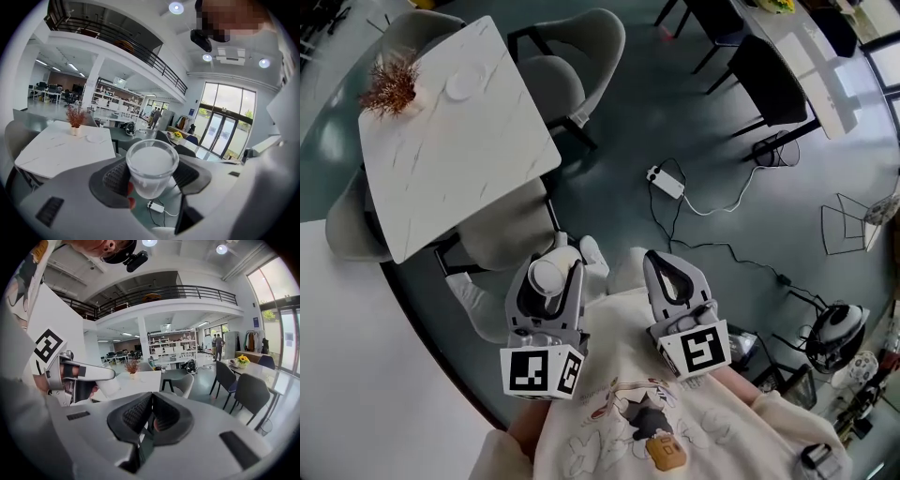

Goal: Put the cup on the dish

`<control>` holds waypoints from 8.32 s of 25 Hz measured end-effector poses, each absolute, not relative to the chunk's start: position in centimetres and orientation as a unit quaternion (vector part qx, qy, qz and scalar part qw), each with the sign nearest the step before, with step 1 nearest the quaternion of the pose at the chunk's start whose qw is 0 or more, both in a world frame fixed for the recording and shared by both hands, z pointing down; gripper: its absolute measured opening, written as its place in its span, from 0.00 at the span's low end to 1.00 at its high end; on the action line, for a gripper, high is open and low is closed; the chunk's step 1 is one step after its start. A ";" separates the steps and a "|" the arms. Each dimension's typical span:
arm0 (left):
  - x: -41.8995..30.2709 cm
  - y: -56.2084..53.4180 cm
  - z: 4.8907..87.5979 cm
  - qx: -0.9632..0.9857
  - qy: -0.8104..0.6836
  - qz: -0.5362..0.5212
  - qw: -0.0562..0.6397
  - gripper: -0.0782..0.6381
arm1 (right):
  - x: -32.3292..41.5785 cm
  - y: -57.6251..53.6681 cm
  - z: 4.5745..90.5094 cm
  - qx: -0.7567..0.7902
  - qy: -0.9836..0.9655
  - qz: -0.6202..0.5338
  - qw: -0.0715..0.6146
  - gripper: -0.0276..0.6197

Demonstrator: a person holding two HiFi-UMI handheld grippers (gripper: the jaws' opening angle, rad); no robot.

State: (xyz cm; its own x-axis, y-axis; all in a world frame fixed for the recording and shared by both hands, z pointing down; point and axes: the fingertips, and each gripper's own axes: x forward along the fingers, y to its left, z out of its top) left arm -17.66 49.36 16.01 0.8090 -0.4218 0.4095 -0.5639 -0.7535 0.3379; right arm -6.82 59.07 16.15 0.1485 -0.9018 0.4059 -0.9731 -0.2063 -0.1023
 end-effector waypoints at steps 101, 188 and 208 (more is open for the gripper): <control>-7.5 -2.4 34.4 0.782 -0.530 0.160 0.285 0.49 | 1.4 2.2 27.3 0.477 -0.813 0.280 0.182 0.05; -8.6 -4.0 36.6 0.783 -0.558 0.181 0.207 0.49 | 0.0 -2.1 29.9 0.558 -0.788 0.208 0.155 0.05; -4.3 1.7 27.7 0.809 -0.529 0.186 0.178 0.34 | 1.0 4.0 22.0 0.544 -0.804 0.201 0.128 0.05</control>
